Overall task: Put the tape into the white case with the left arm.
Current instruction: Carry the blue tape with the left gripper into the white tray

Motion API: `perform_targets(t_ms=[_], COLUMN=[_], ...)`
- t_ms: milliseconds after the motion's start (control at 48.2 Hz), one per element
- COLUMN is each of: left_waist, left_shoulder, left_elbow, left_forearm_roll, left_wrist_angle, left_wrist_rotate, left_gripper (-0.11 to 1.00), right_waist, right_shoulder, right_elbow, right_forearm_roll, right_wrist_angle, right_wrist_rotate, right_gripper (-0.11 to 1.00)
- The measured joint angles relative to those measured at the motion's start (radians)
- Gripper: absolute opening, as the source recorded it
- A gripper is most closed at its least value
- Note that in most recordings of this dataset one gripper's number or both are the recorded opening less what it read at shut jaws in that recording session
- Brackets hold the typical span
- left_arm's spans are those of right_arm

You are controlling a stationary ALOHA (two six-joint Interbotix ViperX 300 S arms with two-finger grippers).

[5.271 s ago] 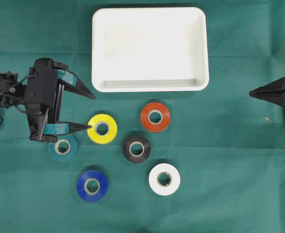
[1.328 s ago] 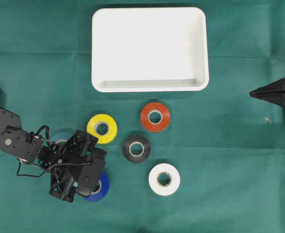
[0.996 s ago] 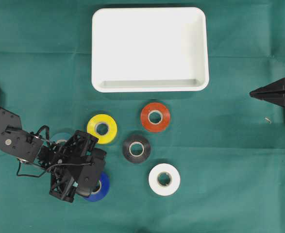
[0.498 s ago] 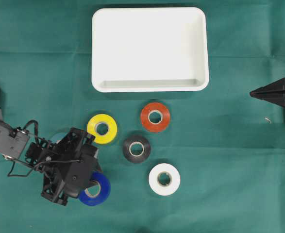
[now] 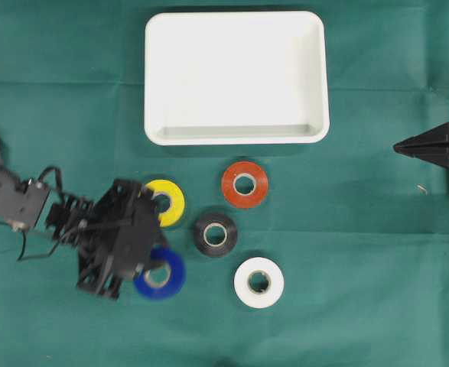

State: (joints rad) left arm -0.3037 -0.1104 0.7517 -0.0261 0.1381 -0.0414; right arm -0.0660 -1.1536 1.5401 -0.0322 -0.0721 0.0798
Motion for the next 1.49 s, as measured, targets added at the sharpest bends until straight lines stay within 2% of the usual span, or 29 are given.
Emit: perform_targets(t_ms=[623,996,1245,1494], left_waist=[0.331,0.517,0.638,0.727], left_shoulder=[0.000,0.000,0.003,0.067], left_elbow=[-0.040,-0.040,-0.037,-0.037], left_forearm_roll=[0.002,0.002,0.003,0.002], left_wrist_angle=[-0.002,0.000,-0.002,-0.035], left_wrist_rotate=[0.009,0.121,0.127,0.127], left_gripper=[0.24,0.24,0.24,0.24], right_waist=[0.000,0.000,0.000,0.000], right_shoulder=[0.000,-0.002,0.000,-0.002], right_elbow=[0.003,0.008,0.009,0.009], right_forearm_roll=[-0.012,-0.012,-0.012,-0.012], right_wrist_angle=[-0.003,-0.011,-0.011,-0.011], right_wrist_rotate=[0.000,0.000,0.000,-0.002], right_gripper=[-0.09,-0.09,-0.09,-0.09])
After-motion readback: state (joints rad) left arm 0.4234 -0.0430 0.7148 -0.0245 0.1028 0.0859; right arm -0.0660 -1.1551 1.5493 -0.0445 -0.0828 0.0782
